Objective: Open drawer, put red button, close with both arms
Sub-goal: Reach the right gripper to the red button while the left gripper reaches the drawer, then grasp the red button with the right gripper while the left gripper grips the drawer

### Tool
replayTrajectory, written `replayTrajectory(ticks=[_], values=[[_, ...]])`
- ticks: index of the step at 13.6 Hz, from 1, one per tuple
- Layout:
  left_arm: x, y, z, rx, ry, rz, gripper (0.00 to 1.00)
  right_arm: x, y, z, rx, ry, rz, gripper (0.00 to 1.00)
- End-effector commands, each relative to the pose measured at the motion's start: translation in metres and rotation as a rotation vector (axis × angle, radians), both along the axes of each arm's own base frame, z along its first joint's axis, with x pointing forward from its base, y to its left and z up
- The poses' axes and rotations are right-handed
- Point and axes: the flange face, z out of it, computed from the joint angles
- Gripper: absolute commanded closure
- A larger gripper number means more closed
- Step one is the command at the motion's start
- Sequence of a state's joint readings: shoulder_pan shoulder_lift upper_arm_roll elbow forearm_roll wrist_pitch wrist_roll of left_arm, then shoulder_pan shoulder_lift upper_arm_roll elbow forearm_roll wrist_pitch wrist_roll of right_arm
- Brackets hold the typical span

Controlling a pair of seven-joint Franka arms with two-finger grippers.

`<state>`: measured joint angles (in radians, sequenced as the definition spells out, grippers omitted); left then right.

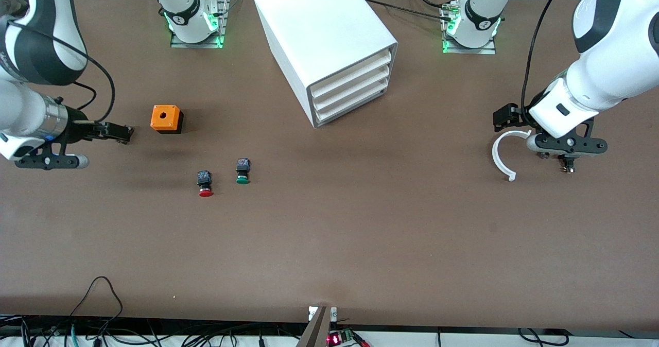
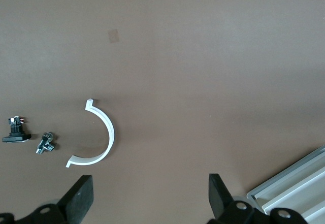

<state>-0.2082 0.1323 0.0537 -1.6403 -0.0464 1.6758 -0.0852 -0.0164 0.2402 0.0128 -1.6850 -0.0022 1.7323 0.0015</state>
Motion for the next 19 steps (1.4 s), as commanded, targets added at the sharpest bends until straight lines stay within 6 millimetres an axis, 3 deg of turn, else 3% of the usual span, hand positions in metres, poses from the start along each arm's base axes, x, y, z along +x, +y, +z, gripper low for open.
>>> replayTrajectory(ticks=[1, 3, 5, 10, 13, 14, 16, 19], values=[[0.015, -0.001, -0.056, 0.009, 0.082, -0.021, 0.00, 0.015, 0.039, -0.026, 0.013, 0.010, 0.050, 0.00], [0.017, 0.002, -0.071, 0.012, 0.105, -0.017, 0.00, 0.023, 0.070, -0.040, 0.011, -0.031, 0.098, 0.00], [0.020, -0.004, -0.092, -0.030, 0.150, -0.001, 0.00, 0.029, 0.075, -0.054, 0.016, -0.046, 0.101, 0.00], [0.023, -0.013, -0.176, -0.345, 0.308, 0.067, 0.00, 0.041, 0.078, -0.094, 0.015, -0.054, 0.103, 0.00], [-0.001, -0.025, -0.221, -0.548, 0.407, 0.132, 0.00, 0.045, 0.085, -0.117, 0.021, -0.067, 0.107, 0.00], [-0.007, -0.031, -0.234, -0.615, 0.428, 0.140, 0.00, 0.043, 0.096, -0.126, 0.022, -0.073, 0.125, 0.00], [-0.024, -0.057, -0.259, -0.722, 0.457, 0.055, 0.00, 0.042, 0.105, -0.144, 0.011, -0.057, 0.118, 0.00], [-0.065, -0.099, -0.292, -0.813, 0.548, -0.006, 0.00, 0.040, 0.115, -0.166, 0.018, -0.081, 0.135, 0.00]])
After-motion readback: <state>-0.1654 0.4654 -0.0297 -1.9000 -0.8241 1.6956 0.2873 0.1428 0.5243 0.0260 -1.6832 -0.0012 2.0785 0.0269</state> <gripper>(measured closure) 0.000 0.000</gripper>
